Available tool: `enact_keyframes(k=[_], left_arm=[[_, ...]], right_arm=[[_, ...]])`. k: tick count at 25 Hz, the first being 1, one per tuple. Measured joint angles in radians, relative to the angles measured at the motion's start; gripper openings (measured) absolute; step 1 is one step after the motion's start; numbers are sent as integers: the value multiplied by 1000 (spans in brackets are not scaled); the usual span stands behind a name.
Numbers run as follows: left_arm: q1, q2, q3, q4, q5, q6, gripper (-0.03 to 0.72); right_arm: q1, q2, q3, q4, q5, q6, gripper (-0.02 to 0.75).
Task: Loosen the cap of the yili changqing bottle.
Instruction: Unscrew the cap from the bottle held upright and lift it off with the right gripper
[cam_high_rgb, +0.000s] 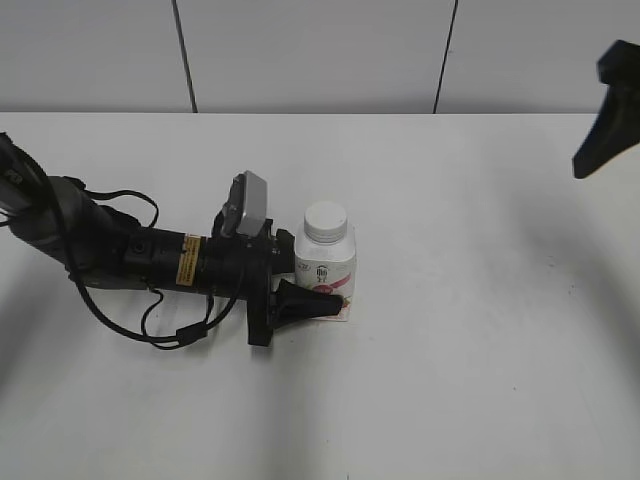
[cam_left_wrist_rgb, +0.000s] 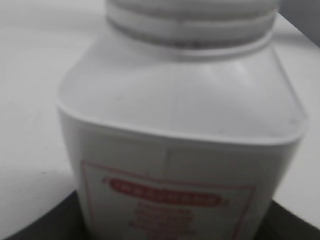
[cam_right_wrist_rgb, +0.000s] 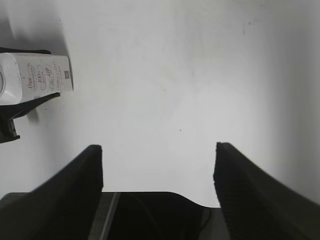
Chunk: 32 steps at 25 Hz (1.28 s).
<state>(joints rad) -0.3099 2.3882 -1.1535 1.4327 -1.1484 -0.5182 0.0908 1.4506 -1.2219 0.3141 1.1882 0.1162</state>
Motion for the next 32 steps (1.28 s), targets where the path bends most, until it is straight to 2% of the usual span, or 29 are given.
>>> enact_keyframes(k=[6,11,23,32], left_arm=[[0,0,0,-1,1,0,408],[0,0,0,-2,1,0,408],[-1,0,0,-2,1,1,408],[-1,0,0,-2,2,2,408]], right_arm=[[119,245,-240,-48,21,124,545],[190,383,-372,12,21,184,545],[398,580,-554,57,23,273,545],[469,631,-587,40,24,305,545]])
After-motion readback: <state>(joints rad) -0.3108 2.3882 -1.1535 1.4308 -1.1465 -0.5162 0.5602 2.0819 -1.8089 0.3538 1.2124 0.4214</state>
